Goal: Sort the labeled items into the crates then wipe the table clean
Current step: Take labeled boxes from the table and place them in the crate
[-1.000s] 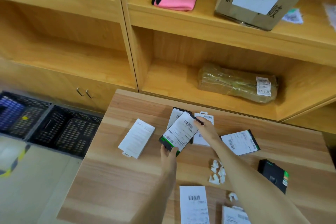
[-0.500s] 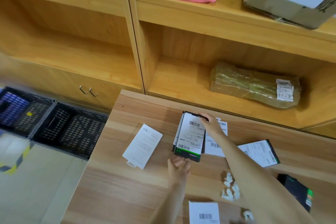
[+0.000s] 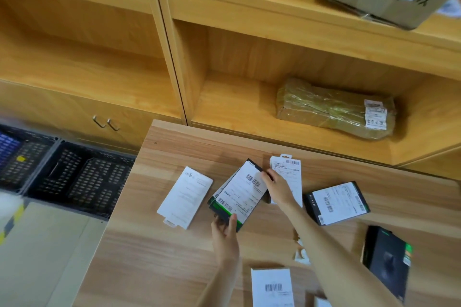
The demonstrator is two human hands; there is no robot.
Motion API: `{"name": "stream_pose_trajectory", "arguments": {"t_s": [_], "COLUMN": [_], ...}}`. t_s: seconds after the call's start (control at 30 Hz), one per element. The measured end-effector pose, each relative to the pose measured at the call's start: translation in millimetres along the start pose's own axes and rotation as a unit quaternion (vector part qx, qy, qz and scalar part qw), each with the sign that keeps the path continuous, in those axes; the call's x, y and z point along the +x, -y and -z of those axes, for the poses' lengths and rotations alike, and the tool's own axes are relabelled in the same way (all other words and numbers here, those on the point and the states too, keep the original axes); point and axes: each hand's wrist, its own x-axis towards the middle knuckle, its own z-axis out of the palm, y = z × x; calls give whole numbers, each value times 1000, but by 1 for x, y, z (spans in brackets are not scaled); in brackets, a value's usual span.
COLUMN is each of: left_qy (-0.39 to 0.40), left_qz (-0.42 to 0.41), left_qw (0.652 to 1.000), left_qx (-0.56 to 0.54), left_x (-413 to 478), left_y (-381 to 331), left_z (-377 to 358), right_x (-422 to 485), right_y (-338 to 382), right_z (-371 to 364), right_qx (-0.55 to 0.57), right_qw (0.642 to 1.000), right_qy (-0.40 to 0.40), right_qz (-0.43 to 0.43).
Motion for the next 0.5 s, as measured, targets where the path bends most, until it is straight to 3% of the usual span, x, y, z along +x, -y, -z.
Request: {"name": "stream_pose_trajectory", "arguments": {"t_s": [0.23, 0.5], "left_qy": [-5, -34], "left_qz": [-77, -79], "left_qw": [996, 995], "left_qx": [35, 59], "left_x": [-4, -23], "left_y": [2, 7], "left_z": [14, 25], "right_x": [-41, -78], "right_y": [-19, -34], "right_z": [-1, 4], "right_qx": [51, 71], "right_qw": [999, 994], "right_qy": [-18, -69], "right_qz": [4, 42]}}
